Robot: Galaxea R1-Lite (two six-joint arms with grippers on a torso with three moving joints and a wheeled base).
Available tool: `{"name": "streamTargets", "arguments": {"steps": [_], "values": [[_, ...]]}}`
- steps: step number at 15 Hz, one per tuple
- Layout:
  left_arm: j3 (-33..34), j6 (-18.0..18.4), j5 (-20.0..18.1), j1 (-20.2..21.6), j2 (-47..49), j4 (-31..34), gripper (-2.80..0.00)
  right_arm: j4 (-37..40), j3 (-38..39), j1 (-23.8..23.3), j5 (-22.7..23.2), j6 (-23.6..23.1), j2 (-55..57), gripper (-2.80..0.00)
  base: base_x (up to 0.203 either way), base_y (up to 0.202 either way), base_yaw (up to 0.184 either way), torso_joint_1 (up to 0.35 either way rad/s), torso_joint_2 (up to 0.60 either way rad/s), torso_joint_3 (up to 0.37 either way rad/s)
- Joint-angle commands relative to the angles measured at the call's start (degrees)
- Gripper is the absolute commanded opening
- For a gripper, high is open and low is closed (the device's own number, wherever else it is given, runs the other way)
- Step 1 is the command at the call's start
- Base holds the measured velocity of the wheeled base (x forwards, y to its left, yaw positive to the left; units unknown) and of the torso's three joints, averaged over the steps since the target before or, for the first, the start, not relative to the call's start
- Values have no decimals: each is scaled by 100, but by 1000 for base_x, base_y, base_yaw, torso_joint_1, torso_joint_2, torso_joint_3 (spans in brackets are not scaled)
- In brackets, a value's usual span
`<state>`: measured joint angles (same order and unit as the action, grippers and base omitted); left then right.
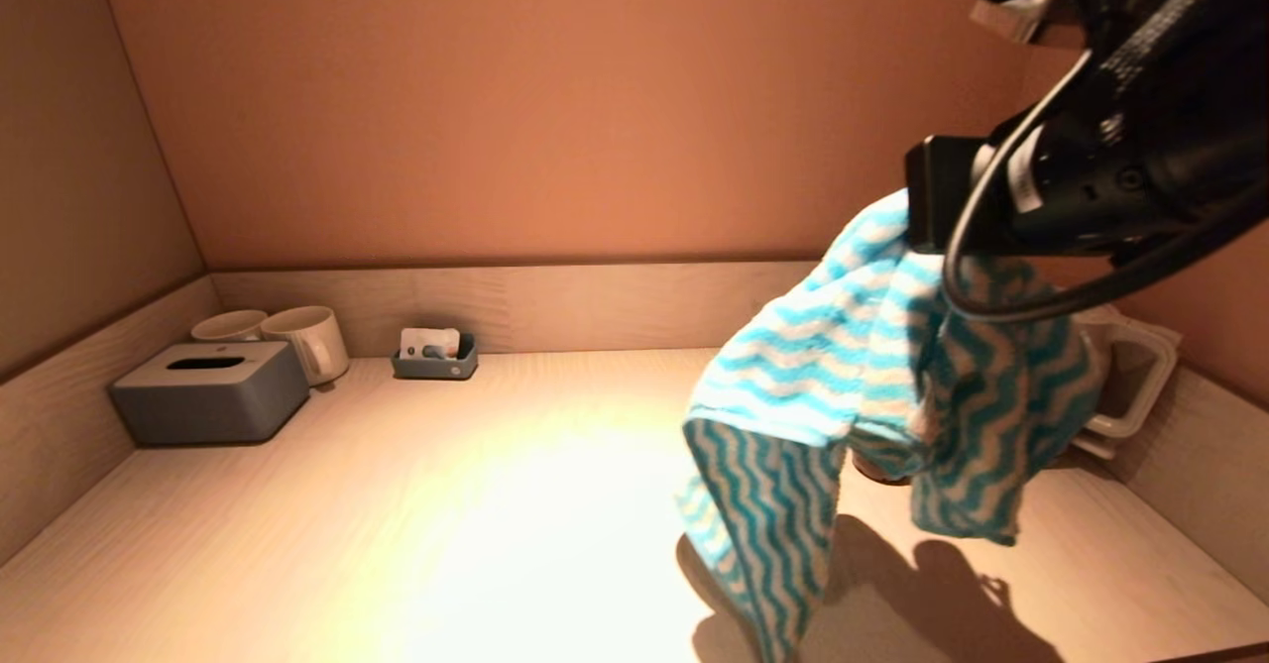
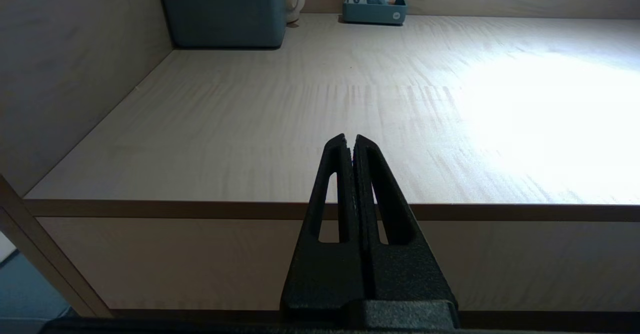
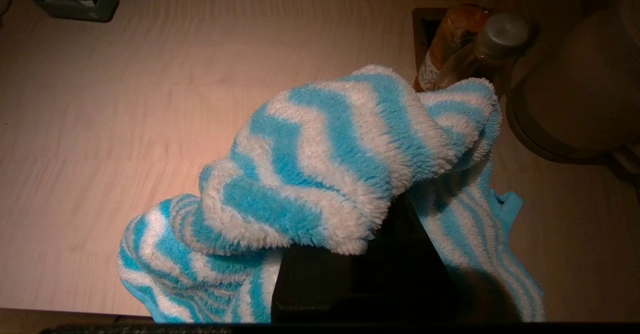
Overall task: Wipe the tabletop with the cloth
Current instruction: Place the tablecloth
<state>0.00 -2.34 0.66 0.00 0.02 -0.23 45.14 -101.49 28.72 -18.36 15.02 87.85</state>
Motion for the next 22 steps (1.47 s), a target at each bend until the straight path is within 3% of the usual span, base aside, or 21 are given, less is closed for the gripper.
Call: {"name": "streamTargets", "arguments": {"steps": [1,5,7,11,16,22], "values": [[0,-3,4,0,-2,-3,-280,22,22,-540,-17,-132,-412,-280,0,0,0,0,0,0],[0,-3,4,0,-2,-3,-280,-261,884,-2105,257,-148,-673,-280,0,0,0,0,0,0],[0,-3,4,0,-2,-3,-280,-931,1491,-2971,716,-332,-659,-280,0,0,0,0,0,0],[0,-3,4,0,-2,-3,-280,-2127,2216,-4236,1335,-851,-177,-280,0,0,0,0,0,0],[0,-3,4,0,-2,-3,-280,-2550,2191,-5187,1779,-1180,738,-280,0,0,0,0,0,0],[0,-3,4,0,-2,-3,-280,-2739,2247,-5325,1836,-1309,883,-280,0,0,0,0,0,0]]}}
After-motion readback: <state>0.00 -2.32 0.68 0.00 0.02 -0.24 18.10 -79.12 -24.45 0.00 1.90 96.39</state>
